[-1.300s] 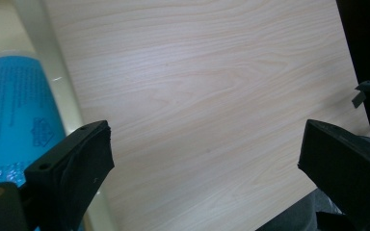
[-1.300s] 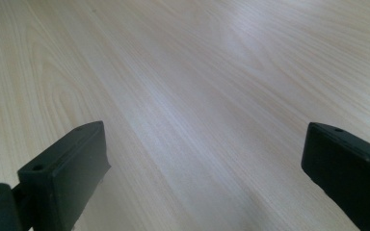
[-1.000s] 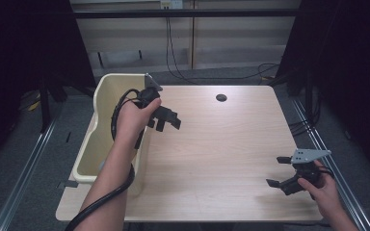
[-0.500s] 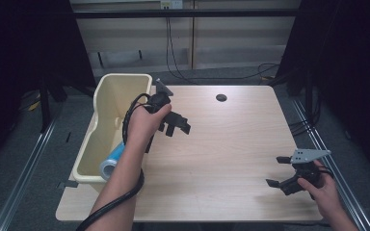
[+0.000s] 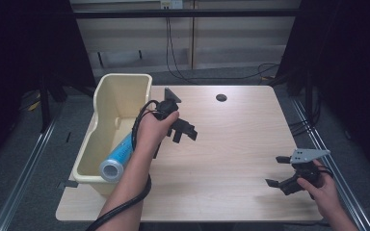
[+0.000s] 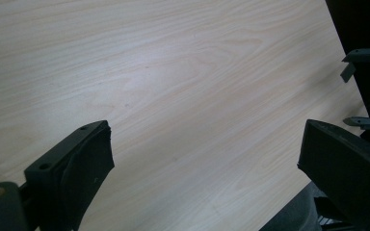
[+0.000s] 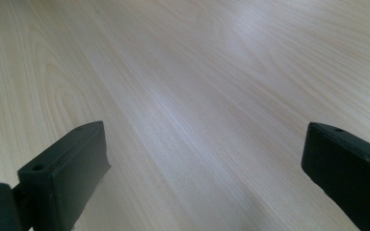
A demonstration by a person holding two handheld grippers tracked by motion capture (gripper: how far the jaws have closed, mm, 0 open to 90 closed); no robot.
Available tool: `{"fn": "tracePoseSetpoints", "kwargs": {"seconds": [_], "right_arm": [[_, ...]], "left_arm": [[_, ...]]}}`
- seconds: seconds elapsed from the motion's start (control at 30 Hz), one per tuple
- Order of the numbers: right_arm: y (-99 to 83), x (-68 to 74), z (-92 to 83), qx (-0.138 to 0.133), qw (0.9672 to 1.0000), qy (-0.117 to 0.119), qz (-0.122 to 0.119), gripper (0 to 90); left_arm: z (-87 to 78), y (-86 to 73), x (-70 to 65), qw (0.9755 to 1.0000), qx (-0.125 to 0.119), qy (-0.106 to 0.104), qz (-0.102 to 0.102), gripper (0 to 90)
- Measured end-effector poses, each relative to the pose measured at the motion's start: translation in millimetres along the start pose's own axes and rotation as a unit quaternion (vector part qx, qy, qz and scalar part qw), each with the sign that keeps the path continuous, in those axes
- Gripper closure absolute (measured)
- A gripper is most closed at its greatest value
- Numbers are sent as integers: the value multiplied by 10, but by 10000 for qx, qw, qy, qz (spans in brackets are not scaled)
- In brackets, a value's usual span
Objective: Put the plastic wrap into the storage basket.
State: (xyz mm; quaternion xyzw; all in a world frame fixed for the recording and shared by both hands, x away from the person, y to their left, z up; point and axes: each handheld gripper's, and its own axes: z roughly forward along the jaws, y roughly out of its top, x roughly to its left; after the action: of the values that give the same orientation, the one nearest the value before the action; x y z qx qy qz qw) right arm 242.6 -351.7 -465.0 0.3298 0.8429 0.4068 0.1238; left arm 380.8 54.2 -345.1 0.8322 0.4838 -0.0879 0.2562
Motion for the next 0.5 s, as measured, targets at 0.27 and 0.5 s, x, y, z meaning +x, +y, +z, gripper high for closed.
{"fn": "tracePoseSetpoints", "kwargs": {"seconds": [0.27,0.5], "right_arm": [[3,7,4,-3,10000,-26,9,21],[2,-1,-4,9,10000,-56,0,21]], "left_arm": [[108,-31,-20,9999,26,-122,26,46],[221,-78,5,9998,14,-192,33,48]]}}
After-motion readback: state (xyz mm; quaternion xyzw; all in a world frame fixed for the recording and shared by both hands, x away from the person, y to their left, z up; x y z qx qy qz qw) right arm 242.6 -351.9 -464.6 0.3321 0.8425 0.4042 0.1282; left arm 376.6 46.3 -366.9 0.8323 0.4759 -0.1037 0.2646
